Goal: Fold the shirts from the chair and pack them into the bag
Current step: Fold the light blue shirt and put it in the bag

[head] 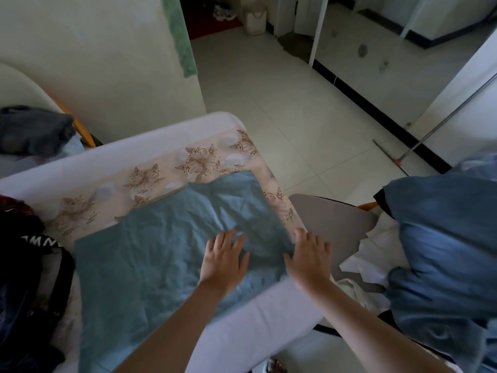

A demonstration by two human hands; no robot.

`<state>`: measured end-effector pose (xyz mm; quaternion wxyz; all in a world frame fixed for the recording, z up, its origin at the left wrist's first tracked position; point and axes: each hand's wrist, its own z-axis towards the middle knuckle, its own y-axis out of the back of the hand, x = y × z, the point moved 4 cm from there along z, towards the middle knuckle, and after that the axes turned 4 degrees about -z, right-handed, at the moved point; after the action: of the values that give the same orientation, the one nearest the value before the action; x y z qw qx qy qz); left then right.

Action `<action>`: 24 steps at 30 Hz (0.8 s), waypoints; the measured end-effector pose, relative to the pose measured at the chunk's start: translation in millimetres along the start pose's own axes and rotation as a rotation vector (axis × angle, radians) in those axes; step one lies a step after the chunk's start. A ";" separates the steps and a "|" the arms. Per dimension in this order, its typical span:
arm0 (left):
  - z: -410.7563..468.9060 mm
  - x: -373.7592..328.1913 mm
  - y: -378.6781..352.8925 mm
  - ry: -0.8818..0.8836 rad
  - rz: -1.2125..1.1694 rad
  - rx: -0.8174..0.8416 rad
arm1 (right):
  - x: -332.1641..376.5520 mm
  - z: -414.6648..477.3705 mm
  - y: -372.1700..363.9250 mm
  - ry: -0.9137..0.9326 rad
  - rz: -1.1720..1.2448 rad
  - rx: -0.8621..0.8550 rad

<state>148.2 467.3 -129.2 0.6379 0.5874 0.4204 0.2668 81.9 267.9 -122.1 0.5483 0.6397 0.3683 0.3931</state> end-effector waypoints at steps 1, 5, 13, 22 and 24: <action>11.3 -5.7 1.2 -0.051 0.011 0.038 | 4.6 -0.5 -2.8 0.064 0.011 -0.037; 59.7 -27.9 8.4 -0.124 0.167 0.201 | 9.8 0.5 -17.4 0.192 0.063 -0.062; 122.3 -57.7 1.3 -0.600 0.308 0.396 | -8.7 2.8 -24.9 0.040 0.190 -0.022; 98.8 -13.1 45.3 -0.589 0.351 0.288 | 37.9 6.0 5.9 0.127 0.207 0.192; 86.5 3.0 65.0 -0.568 0.312 0.145 | 54.6 7.1 19.3 0.111 0.369 0.264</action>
<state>233.1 435.3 -70.4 0.6378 0.7394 0.1486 0.1561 112.0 311.8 -98.3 0.3576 0.7399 0.3227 0.4697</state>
